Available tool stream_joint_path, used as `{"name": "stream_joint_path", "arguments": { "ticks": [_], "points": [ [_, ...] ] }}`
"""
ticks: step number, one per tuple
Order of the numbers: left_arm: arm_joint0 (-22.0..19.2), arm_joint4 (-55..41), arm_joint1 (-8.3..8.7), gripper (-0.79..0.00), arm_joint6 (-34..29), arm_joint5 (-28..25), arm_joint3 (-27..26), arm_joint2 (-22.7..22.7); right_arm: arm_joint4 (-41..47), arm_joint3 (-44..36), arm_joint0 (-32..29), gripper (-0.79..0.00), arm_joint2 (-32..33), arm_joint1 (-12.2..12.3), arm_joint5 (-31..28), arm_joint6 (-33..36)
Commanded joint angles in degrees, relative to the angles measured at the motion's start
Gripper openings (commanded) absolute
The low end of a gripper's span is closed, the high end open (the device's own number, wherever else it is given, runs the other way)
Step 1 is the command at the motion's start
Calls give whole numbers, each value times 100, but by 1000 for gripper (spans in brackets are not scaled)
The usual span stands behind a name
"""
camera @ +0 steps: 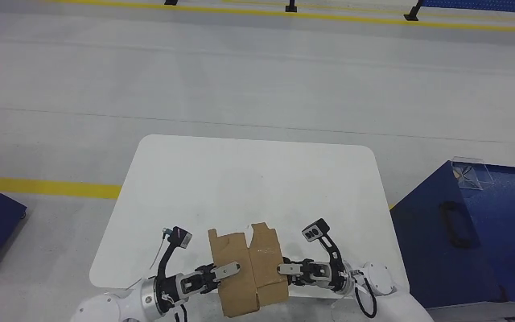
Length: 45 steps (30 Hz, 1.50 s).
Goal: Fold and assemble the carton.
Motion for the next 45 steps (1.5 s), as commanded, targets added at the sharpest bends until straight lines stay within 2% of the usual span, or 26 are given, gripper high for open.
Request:
{"name": "stream_joint_path", "arguments": {
  "ticks": [1, 4, 5, 6, 12, 13, 17, 19, 23, 25, 27, 29, 32, 41, 44, 45],
  "points": [
    [1, 2, 0, -785, 1, 0, -2, 0, 0, -1, 0, -785, 0, 1, 0, 1],
    [1, 2, 0, -785, 1, 0, -2, 0, 0, -1, 0, -785, 0, 1, 0, 1],
    [1, 2, 0, -785, 1, 0, -2, 0, 0, -1, 0, -480, 0, 1, 0, 1],
    [1, 2, 0, -785, 1, 0, -2, 0, 0, -1, 0, 0, 0, 1, 0, 1],
    [5, 3, -1, -785, 56, 19, 12, -5, -30, -53, 3, 0, 10, 2, 33, -23],
    [6, -19, -11, -785, 326, 49, -4, -19, -102, -127, 8, 0, 66, 11, 26, -31],
    [31, -339, -136, -785, 1797, -816, -61, 323, -365, -617, -111, 0, 559, 68, -595, -270],
    [23, -608, -233, -785, 2653, -1183, 61, 695, -1089, -1038, -273, 0, 929, 124, -1146, -820],
    [-157, -1067, -398, -785, 3522, -2018, 428, 1382, -2152, -1558, -792, 0, 1411, 228, -2106, -1781],
    [-281, -1188, -463, -785, 3602, -2353, 602, 1702, -2767, -1703, -963, 0, 1533, 265, -2519, -2194],
    [-400, -1487, -518, -785, 3628, -2422, 730, 1968, -3374, -1720, -1081, 0, 1573, 287, -2800, -2477],
    [-494, -1835, -561, -785, 3536, -2364, 828, 2206, -3573, -1701, -1123, 0, 1468, 289, -2893, -2569],
    [-652, -2525, -607, -785, 3300, -1978, 946, 2458, -3570, -1624, -1084, 0, 1349, 287, -2975, -2651],
    [-934, -3185, -699, -785, 2806, -1468, 1303, 2797, -3120, -1503, -873, 0, 1155, 331, -2933, -2610],
    [-954, -3267, -714, -785, 2726, -1379, 1336, 2818, -3053, -1462, -817, -142, 1119, 344, -2929, -2606],
    [-961, -3345, -719, -785, 2687, -1323, 1341, 2823, -3045, -1440, -799, -234, 1111, 347, -2931, -2608]
  ]
}}
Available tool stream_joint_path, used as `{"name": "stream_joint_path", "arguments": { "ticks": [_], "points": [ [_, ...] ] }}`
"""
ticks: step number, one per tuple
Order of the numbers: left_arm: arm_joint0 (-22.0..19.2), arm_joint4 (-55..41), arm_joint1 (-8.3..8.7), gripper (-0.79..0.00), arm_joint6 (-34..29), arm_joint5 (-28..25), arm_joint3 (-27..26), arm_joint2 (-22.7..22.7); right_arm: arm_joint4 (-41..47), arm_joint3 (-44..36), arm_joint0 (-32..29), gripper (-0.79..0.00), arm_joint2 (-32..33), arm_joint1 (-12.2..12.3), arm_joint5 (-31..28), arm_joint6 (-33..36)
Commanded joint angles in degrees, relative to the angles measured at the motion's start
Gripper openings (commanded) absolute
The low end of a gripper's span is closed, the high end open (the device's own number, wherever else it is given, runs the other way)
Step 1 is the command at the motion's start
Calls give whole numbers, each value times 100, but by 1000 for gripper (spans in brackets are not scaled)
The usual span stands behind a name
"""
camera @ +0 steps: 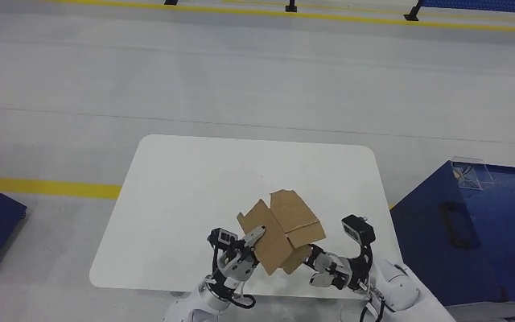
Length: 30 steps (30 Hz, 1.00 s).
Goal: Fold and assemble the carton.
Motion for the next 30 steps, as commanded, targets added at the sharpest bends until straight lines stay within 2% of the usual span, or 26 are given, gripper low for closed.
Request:
{"name": "stream_joint_path", "arguments": {
  "ticks": [1, 2, 3, 4, 5, 6, 7, 11, 12, 13, 14, 18, 21, 24, 27, 29, 30],
  "points": [
    [-9, -155, -10, -785, -77, 118, 21, 12, 23, 54, 39, -339, -21, 5, -5, -5],
    [-21, -178, -14, -785, -98, 139, 45, 2, 50, 86, 55, -428, -41, 5, -3, -3],
    [-32, -185, -18, -785, -113, 146, 62, -6, 89, 111, 74, -449, -63, 4, -1, -1],
    [-38, -199, -22, -785, -115, 147, 77, -14, 114, 135, 94, -520, -79, 4, -2, -2],
    [-42, -216, -27, -785, -121, 163, 86, -18, 132, 153, 111, -610, -96, 3, 2, 2],
    [-46, -243, -31, -785, -120, 181, 95, -28, 150, 168, 126, -745, -113, 3, 8, 8],
    [-50, -272, -35, -785, -120, 201, 101, -39, 152, 179, 142, -785, -131, 3, 18, 18],
    [-64, -266, -47, -785, -148, 261, 132, -68, 153, 229, 197, -785, -183, 5, 70, 54],
    [-71, -267, -50, -662, -176, 270, 132, -71, 165, 237, 210, -785, -189, 5, 85, 58],
    [-78, -220, -52, -348, -145, 238, 155, -99, 167, 249, 223, -785, -190, 6, 109, 60],
    [-87, -150, -56, 0, -73, 197, 172, -122, 221, 252, 228, -785, -224, 6, 175, 79],
    [-106, 3, -78, 0, 104, 99, 167, -159, 503, 331, 333, -785, -271, 13, 358, 215],
    [-105, 252, -85, 0, 487, -173, 227, -357, 613, 407, 397, -785, -247, 21, 450, 280],
    [-166, 272, -86, 0, 1133, -519, 350, -823, 636, 467, 435, -785, -171, 36, 608, 310],
    [-195, 1091, -68, 0, 1920, -1151, 531, -1406, 493, 469, 468, -785, -78, 68, 899, 480],
    [-208, 1629, -55, 0, 2277, -1318, 551, -1702, 219, 412, 497, -785, -20, 96, 983, 707],
    [-200, 1837, -47, 0, 2264, -1349, 530, -1769, 28, 394, 506, -785, 5, 114, 983, 864]
  ]
}}
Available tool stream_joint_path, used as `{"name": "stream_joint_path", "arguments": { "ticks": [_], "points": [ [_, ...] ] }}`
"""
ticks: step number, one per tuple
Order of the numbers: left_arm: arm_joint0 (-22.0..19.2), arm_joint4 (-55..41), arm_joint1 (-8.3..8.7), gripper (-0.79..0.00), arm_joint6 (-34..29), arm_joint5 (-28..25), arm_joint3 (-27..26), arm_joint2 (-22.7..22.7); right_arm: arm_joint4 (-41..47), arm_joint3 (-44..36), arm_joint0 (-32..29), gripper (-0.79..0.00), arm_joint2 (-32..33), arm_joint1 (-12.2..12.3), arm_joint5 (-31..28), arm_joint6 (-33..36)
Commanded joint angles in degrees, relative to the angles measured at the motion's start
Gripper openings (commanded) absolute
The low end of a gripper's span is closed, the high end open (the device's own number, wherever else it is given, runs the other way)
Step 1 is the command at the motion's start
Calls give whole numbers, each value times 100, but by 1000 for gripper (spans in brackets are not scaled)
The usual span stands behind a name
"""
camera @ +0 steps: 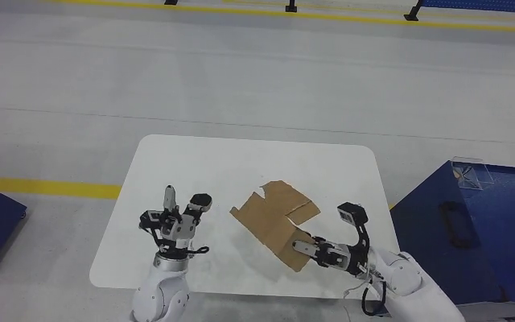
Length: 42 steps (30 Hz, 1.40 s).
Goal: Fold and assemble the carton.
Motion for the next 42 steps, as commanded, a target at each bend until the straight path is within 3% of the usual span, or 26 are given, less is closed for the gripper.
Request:
{"name": "stream_joint_path", "arguments": {
  "ticks": [1, 5, 8, 11, 18, 23, 25, 33, 42],
  "points": [
    [4, 565, 23, 0, -19, -41, -21, -185, -417, -6, 13, -785, 79, 33, 49, 227],
    [10, 1058, 50, 0, -335, 60, -206, -262, -1219, -181, 14, -785, 96, 59, 322, 334],
    [110, 661, 65, 0, -1161, 119, -525, -20, -1735, -339, -8, -785, 30, 71, 473, 430],
    [98, 961, 84, 0, -1671, 191, -600, 111, -2076, -464, -41, -785, -28, 80, 525, 452],
    [-28, 1488, 48, 0, -1872, 481, -755, 526, -2581, -693, -141, -785, -90, 98, 413, 312],
    [-201, 1877, 61, 0, -2153, 1088, -701, 644, -2898, -859, -251, -785, 6, 146, 276, 306],
    [-274, 1473, 72, 0, -2558, 1551, -659, 714, -2992, -920, -320, -785, 27, 158, 265, 225],
    [-505, 549, 149, 0, -3807, 2456, -276, 557, -2997, -1040, -478, -785, 140, 222, 159, 114],
    [-425, 512, 158, 0, -3637, 2272, -349, 461, -2939, -1041, -526, -785, 196, 234, 208, -59]
  ]
}}
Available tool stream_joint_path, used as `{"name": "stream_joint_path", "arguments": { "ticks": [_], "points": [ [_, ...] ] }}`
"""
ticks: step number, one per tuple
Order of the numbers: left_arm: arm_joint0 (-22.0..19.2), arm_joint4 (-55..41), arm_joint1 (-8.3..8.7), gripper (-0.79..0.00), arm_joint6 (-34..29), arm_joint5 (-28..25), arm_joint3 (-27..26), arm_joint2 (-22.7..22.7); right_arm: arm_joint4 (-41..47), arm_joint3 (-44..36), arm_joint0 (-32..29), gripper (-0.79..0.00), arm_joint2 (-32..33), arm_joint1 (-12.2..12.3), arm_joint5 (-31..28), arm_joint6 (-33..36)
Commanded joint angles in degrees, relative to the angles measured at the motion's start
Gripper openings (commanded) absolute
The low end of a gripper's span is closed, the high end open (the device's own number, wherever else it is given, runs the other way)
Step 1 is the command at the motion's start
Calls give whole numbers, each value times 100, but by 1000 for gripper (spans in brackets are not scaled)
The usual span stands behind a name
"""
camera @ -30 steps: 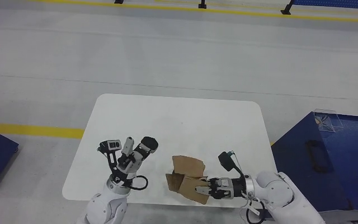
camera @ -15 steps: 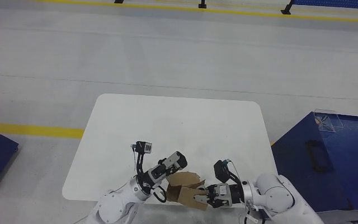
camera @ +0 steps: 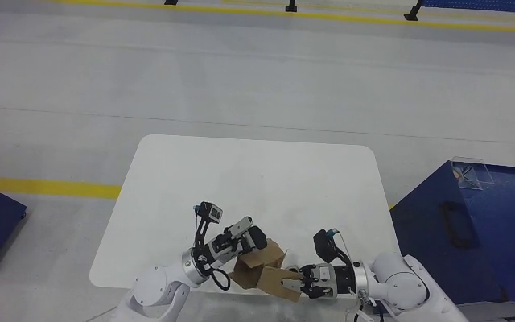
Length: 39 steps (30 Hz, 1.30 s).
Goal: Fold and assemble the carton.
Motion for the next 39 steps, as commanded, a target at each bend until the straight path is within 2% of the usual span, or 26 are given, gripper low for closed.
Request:
{"name": "stream_joint_path", "arguments": {
  "ticks": [1, 9, 11, 14, 19, 23, 25, 28, 35, 39],
  "points": [
    [-1, 2, 0, 0, -5, 4, 2, 1, -1, 0, 0, -785, 0, 0, -1, 1],
    [-3, 105, 5, 0, 54, -9, -30, -24, -34, 2, -19, -785, -6, -5, 111, -111],
    [61, 643, 39, 0, 325, -69, -241, -187, 194, 37, -34, -785, -82, -6, 238, -110],
    [372, 2046, 116, 0, 952, -89, -904, -539, 667, 179, 84, -785, -70, 16, 344, 85],
    [1191, 4136, 211, 0, 1833, 487, -2041, -991, 1239, 367, 231, -785, 51, 59, 392, 330],
    [1560, 5554, 272, 0, 1766, 979, -2400, -987, 1636, 542, 337, -785, 179, 104, 386, 625],
    [1638, 6216, 280, 0, 1819, 1184, -2419, -821, 1766, 584, 376, -785, 215, 124, 416, 785],
    [1580, 6307, 273, 0, 1753, 1232, -2275, -642, 1898, 596, 437, -785, 271, 152, 494, 981],
    [1059, 6887, 306, 0, 734, 1189, -1963, -313, 1869, 340, 513, -785, 284, 209, 745, 1334],
    [708, 6817, 318, 0, 125, 1090, -1819, -207, 1800, 174, 542, -785, 196, 230, 782, 1371]
  ]
}}
